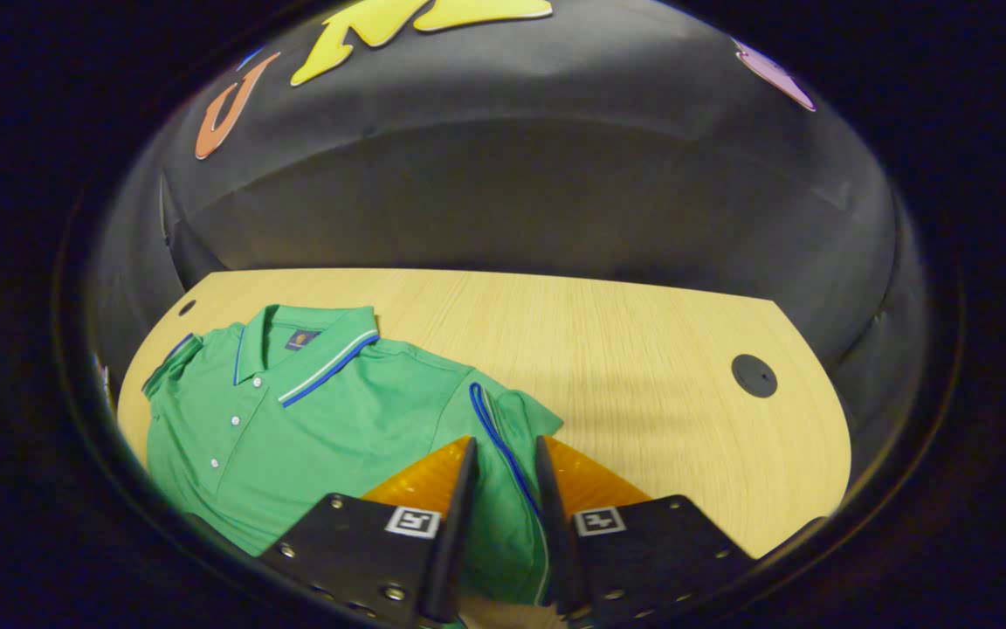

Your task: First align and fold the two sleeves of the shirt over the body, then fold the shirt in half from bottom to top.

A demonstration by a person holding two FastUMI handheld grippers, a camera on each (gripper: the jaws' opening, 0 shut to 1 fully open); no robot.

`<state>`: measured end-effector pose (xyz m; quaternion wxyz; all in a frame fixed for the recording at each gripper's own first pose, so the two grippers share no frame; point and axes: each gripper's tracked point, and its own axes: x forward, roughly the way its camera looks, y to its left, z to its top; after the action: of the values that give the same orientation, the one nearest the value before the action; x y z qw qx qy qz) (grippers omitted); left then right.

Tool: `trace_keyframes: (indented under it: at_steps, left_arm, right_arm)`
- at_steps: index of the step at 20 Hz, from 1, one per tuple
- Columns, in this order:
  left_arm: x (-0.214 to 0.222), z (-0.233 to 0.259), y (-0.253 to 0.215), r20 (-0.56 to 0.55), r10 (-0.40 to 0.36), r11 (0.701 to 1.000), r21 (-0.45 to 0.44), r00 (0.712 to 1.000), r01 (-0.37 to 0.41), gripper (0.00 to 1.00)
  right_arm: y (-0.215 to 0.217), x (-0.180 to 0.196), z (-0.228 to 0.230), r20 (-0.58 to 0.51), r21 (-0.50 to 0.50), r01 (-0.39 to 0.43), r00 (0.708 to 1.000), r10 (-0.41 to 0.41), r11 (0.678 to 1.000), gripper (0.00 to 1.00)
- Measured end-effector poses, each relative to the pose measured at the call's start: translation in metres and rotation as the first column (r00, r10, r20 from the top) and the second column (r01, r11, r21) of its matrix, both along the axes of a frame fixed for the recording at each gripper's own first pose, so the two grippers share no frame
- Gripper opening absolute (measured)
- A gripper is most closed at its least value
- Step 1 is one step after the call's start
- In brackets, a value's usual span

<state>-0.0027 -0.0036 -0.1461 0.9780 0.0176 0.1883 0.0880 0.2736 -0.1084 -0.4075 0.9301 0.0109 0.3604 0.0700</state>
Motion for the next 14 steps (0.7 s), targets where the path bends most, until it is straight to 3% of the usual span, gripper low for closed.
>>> trace_keyframes:
  at_steps: [1, 3, 4, 9, 14]
  left_arm:
    - [-0.001, 0.0, 0.0, -0.001, -0.001, 1.0, -0.002, 1.0, 0.001, 1.0]
    - [-0.003, -0.001, 0.001, -0.005, 0.003, 1.0, -0.002, 1.0, -0.003, 1.0]
    - [-0.003, -0.001, 0.002, -0.006, 0.006, 1.0, -0.004, 1.0, -0.006, 1.0]
    - [-0.006, 0.0, 0.006, -0.004, 0.006, 1.0, -0.002, 1.0, -0.006, 1.0]
    - [-0.008, 0.003, 0.011, 0.007, 0.01, 1.0, -0.006, 1.0, -0.01, 1.0]
  right_arm:
    - [0.0, -0.002, 0.0, -0.004, 0.005, -0.005, 1.0, 0.005, 1.0, 0.33]
    - [-0.002, 0.0, 0.005, 0.001, 0.005, 0.01, 1.0, -0.01, 1.0, 0.3]
    - [-0.001, 0.0, 0.006, -0.003, 0.015, 0.014, 1.0, -0.014, 1.0, 0.08]
    - [-0.012, 0.001, 0.018, -0.005, 0.05, 0.072, 0.997, -0.072, 0.996, 0.01]
    - [-0.008, 0.001, 0.076, 0.079, 0.107, 0.101, 0.991, -0.109, 0.989, 0.01]
